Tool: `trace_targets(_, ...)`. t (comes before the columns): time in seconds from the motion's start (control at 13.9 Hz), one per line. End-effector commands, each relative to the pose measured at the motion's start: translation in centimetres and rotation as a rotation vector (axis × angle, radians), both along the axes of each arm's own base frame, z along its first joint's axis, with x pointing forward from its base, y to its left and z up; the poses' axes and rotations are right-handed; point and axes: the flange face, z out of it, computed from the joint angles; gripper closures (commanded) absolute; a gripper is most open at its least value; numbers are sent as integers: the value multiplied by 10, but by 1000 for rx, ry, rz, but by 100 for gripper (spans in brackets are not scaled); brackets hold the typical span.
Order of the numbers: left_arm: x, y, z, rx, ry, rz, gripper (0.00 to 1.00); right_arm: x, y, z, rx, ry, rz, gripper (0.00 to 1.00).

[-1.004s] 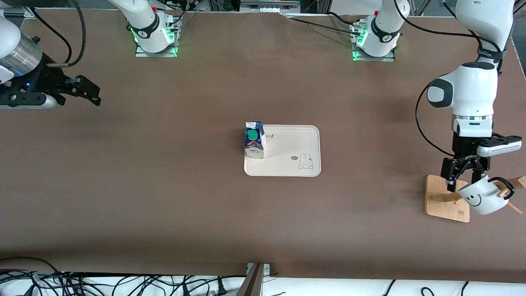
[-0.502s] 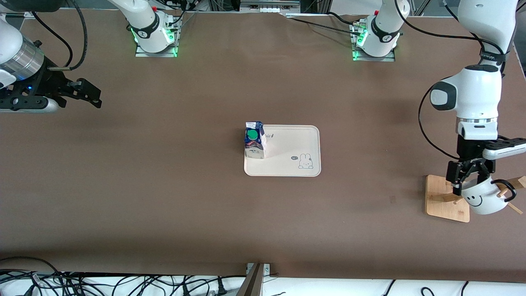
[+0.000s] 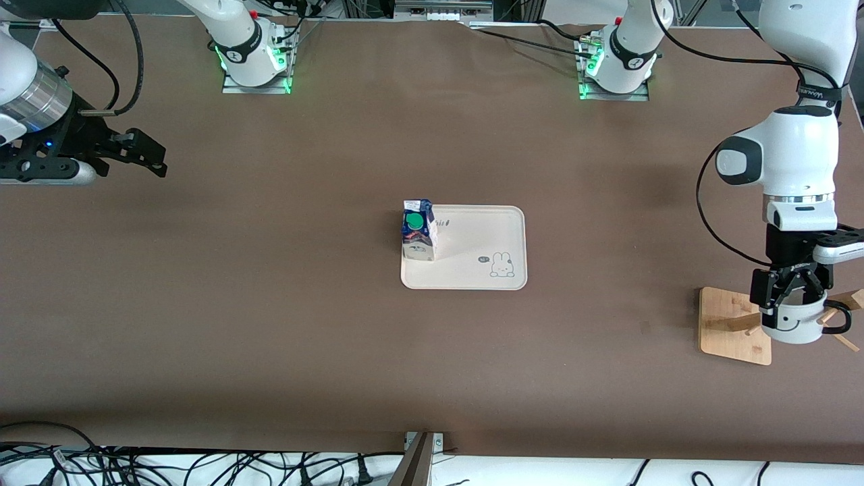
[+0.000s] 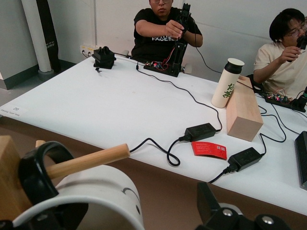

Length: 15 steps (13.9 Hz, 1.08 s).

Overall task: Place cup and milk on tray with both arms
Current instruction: 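Lower the left gripper onto the white mug's rim on the stand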

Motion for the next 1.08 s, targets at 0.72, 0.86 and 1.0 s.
trace_targets(0.72,-1,6,-16,-11,23,21,95,0,2,6,-17,2,7,0)
trace_targets(0.86,-1,4,-18,-12,26,18,99,0,2,5,-18,3,8,0)
trace_targets(1.0,0,2,-18,-12,26,15,100,0,2,6,-17,2,7,0)
